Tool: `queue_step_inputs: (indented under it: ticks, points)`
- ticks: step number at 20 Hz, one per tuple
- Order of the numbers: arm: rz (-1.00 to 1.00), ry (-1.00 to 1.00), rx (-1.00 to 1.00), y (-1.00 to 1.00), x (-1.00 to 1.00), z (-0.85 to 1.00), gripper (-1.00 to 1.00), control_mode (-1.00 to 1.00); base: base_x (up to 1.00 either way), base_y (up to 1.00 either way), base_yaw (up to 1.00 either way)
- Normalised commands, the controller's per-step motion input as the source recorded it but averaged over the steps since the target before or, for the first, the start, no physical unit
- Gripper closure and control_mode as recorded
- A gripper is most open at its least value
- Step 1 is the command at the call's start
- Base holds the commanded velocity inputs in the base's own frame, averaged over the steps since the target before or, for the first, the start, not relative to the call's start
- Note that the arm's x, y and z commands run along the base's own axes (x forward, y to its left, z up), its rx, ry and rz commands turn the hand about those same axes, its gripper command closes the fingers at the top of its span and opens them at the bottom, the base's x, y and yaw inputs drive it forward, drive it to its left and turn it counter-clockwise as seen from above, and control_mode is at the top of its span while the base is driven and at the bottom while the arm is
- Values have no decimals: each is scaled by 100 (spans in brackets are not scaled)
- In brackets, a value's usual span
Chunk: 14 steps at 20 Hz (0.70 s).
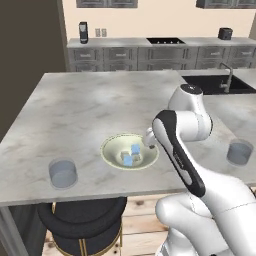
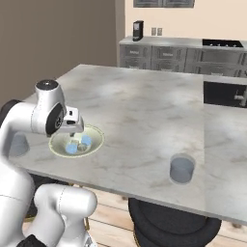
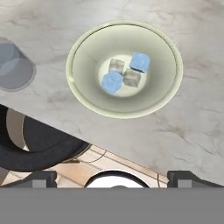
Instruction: There are four ice cubes in the ice bowl. Place two ice cubes in each glass of water.
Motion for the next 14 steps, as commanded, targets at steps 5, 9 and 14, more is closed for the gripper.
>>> queue_step_inputs:
  ticks: [5,9,14]
  points:
    - [-2,10,0,0,35,-5,-100,-100,0,0,0]
    - [-12,13,0,3,32,-31,-100,-100,0,0,0]
    - [-16,18,0,6,26,-37,-100,-100,0,0,0]
